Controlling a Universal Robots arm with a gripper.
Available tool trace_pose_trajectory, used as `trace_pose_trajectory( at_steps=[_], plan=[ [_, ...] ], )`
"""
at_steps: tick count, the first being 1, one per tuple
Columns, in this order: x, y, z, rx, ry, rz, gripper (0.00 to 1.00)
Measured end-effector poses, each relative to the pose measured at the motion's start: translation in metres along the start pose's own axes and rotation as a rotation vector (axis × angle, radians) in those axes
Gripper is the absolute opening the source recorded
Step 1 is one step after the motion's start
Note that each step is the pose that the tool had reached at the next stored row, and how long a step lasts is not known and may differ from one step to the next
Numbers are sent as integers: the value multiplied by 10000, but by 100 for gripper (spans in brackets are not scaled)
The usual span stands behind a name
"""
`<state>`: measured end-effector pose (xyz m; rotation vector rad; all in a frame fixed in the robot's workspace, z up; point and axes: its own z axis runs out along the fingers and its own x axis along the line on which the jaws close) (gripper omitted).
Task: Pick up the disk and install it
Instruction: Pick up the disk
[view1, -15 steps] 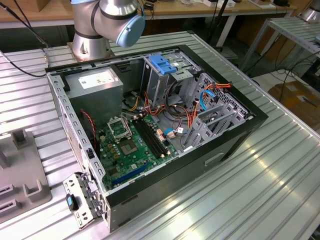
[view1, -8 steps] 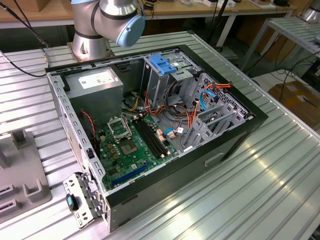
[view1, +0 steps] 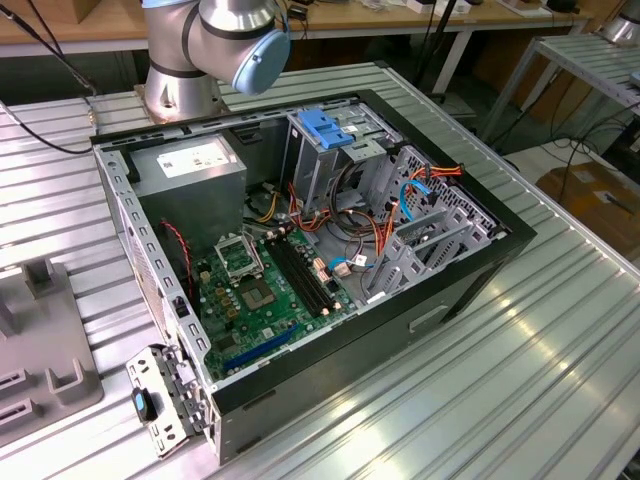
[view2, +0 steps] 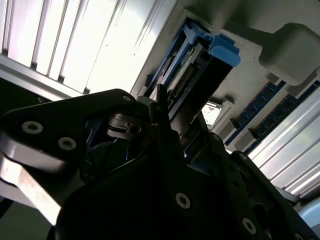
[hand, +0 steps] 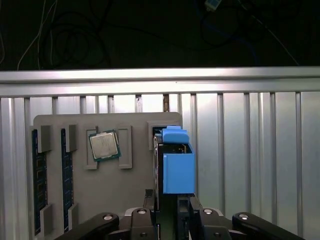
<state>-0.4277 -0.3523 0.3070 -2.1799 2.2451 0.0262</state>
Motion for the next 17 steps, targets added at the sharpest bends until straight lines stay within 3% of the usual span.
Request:
trace_pose_trajectory(
  at_steps=[10, 15, 17],
  plan=[
    [0, -1, -5, 0, 0, 0, 35],
    [-2, -1, -69, 0, 0, 0, 35],
    [-3, -1, -135, 0, 0, 0, 35]
  ],
)
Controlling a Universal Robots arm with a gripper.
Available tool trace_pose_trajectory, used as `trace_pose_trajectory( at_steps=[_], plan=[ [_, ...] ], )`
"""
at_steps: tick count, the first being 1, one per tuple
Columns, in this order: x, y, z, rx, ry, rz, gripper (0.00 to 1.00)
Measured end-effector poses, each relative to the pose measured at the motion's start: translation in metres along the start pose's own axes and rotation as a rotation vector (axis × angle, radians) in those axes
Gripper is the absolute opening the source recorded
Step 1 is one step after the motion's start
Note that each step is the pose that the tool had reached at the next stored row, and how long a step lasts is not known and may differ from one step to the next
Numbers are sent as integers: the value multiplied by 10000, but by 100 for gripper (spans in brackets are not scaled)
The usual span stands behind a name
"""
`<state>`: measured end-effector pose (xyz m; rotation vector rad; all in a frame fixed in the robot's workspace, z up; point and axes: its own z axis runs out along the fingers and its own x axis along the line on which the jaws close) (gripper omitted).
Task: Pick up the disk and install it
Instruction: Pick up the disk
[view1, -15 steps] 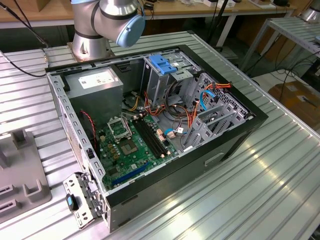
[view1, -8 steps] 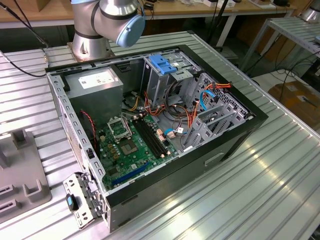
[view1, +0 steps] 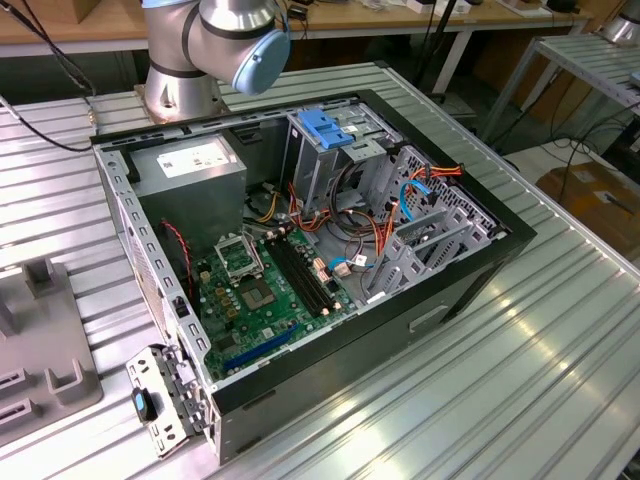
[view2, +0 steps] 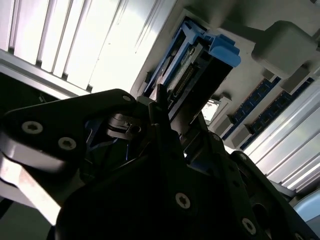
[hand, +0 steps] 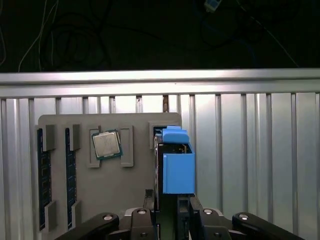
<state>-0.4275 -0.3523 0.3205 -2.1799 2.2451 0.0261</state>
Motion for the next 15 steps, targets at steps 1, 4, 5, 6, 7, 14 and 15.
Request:
trace_pose_trajectory(
  at_steps=[1, 4, 5, 6, 7, 14, 15],
  plan=[
    [-1, 0, -70, 0, 0, 0, 35],
    [-4, 1, -186, 0, 0, 0, 35],
    [-4, 1, -214, -1, 0, 0, 35],
    [-4, 1, -232, 0, 0, 0, 35],
    [-5, 1, -261, 0, 0, 0, 35],
    [-10, 2, -485, 2, -2, 0, 35],
    [-10, 2, -486, 0, 0, 0, 35]
  ],
)
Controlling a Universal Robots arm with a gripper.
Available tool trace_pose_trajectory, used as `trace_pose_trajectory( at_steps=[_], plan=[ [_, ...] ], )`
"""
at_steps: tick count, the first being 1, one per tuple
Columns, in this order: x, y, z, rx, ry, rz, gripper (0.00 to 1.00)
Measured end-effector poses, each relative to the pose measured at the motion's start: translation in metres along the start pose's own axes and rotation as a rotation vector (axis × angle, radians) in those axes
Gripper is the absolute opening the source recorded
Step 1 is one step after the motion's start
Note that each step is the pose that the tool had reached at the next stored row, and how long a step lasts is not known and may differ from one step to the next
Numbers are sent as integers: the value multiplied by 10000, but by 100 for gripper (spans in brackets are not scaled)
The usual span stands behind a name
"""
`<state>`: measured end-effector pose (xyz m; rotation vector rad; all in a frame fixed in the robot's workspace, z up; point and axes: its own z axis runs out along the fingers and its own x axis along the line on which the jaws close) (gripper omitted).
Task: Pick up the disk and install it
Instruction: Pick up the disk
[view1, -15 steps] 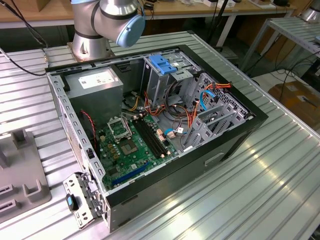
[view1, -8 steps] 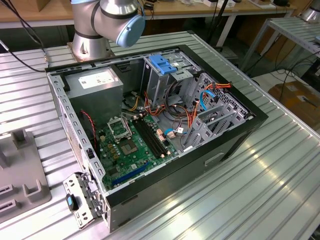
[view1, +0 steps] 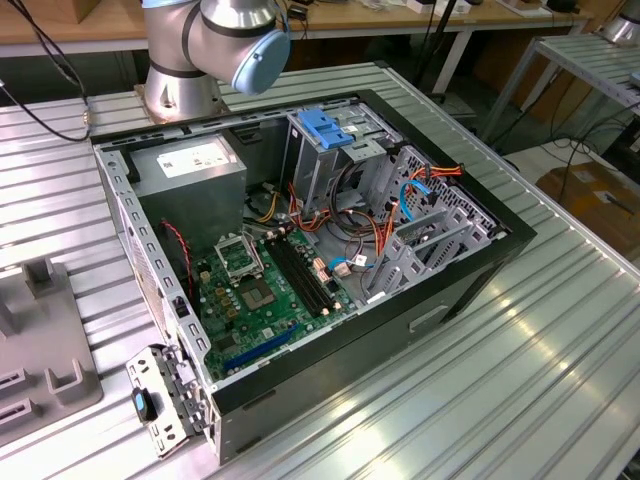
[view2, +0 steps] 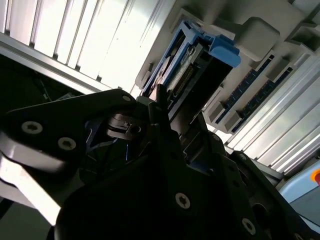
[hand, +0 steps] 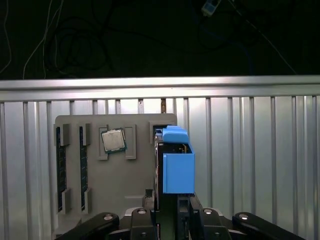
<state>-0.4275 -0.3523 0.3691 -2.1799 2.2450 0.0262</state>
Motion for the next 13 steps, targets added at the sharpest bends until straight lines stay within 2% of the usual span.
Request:
trace_pose_trajectory(
  at_steps=[11, 13],
  plan=[
    [0, 0, -2, 0, 0, 0, 35],
    [-1, 0, -32, -1, 1, 0, 35]
  ],
)
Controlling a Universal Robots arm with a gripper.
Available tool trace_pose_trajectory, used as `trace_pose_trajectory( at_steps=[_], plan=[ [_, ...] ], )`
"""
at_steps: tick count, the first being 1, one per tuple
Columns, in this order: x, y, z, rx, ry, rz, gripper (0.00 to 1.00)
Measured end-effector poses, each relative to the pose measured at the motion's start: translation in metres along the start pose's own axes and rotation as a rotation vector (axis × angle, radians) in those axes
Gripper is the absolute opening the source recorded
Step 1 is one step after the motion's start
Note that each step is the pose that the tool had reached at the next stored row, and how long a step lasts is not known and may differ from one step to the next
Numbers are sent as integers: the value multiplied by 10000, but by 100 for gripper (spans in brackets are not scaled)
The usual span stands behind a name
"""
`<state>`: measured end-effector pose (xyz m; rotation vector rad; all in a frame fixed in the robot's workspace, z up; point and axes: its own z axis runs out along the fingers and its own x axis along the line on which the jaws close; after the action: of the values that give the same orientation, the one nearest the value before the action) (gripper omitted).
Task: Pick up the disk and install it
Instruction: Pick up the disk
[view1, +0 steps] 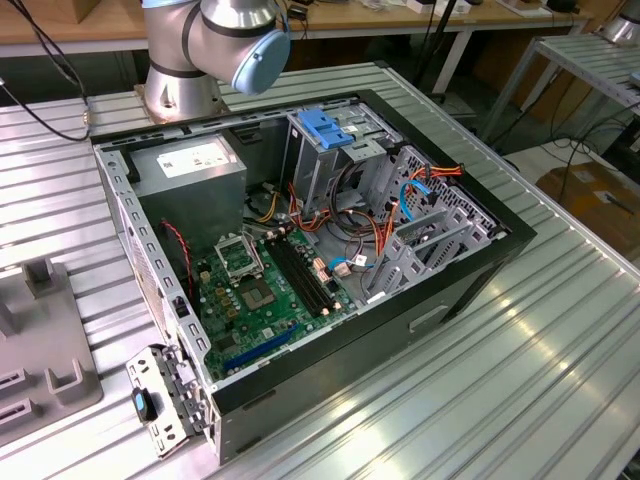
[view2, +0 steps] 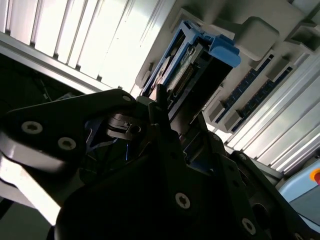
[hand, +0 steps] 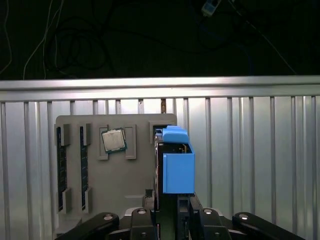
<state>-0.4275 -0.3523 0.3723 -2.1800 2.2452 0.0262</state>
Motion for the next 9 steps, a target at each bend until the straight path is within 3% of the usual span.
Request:
trace_pose_trajectory(
  at_steps=[4, 9],
  plan=[
    [-2, 0, -86, 0, -1, 0, 35],
    [-5, 1, -264, 1, -1, 0, 35]
  ],
)
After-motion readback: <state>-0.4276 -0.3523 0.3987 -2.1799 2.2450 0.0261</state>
